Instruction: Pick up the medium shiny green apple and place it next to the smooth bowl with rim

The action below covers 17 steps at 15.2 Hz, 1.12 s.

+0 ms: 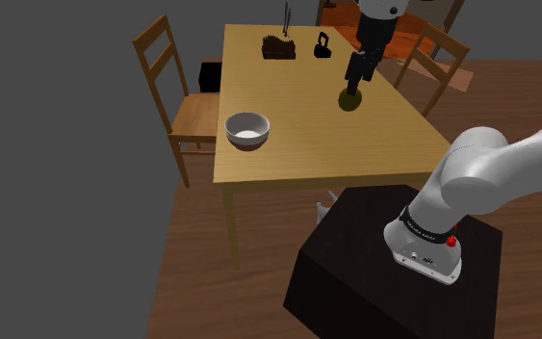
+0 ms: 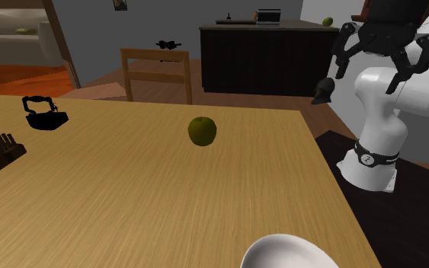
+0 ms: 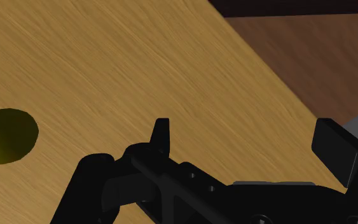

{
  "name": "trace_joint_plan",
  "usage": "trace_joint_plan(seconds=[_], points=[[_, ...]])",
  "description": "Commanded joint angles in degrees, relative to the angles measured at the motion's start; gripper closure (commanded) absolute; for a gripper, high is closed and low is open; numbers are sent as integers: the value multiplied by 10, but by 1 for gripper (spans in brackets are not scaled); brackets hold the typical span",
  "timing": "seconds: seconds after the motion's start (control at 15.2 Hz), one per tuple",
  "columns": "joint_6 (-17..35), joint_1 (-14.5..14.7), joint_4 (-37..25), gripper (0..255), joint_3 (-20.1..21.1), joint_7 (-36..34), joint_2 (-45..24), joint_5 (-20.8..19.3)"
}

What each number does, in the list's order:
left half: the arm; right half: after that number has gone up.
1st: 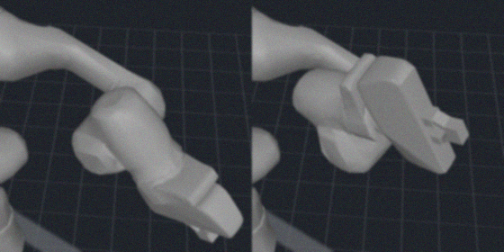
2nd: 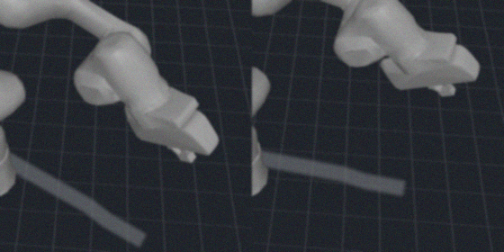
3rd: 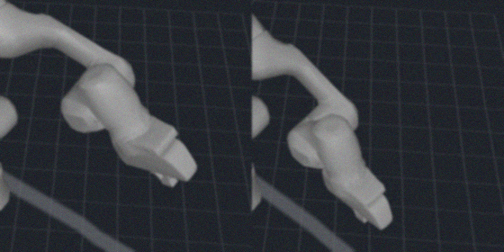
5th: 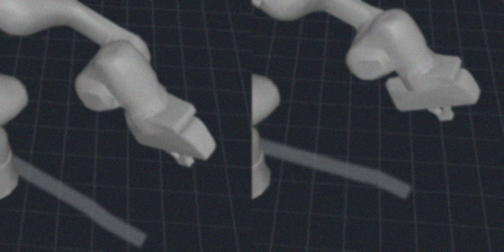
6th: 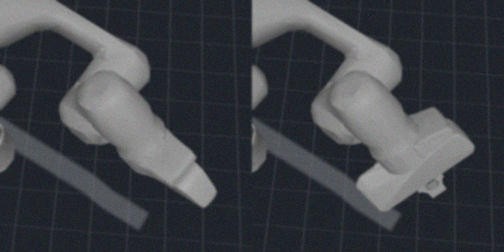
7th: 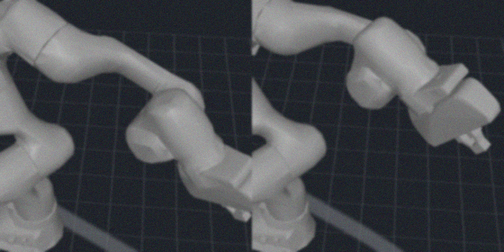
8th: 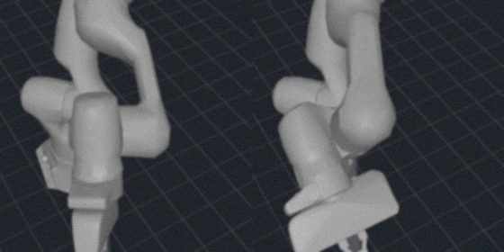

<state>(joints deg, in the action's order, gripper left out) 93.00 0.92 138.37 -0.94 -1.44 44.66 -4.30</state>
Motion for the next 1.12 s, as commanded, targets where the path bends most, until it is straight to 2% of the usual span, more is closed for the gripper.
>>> trace_joint_plan(seconds=[0.0, 0.59, 1.06], points=[[0, 0, 0, 0, 0, 0, 0, 0], [90, -39, -9, 0, -104, 103, -89, -64], [159, -58, -54, 0, -183, 185, -192, -84]])
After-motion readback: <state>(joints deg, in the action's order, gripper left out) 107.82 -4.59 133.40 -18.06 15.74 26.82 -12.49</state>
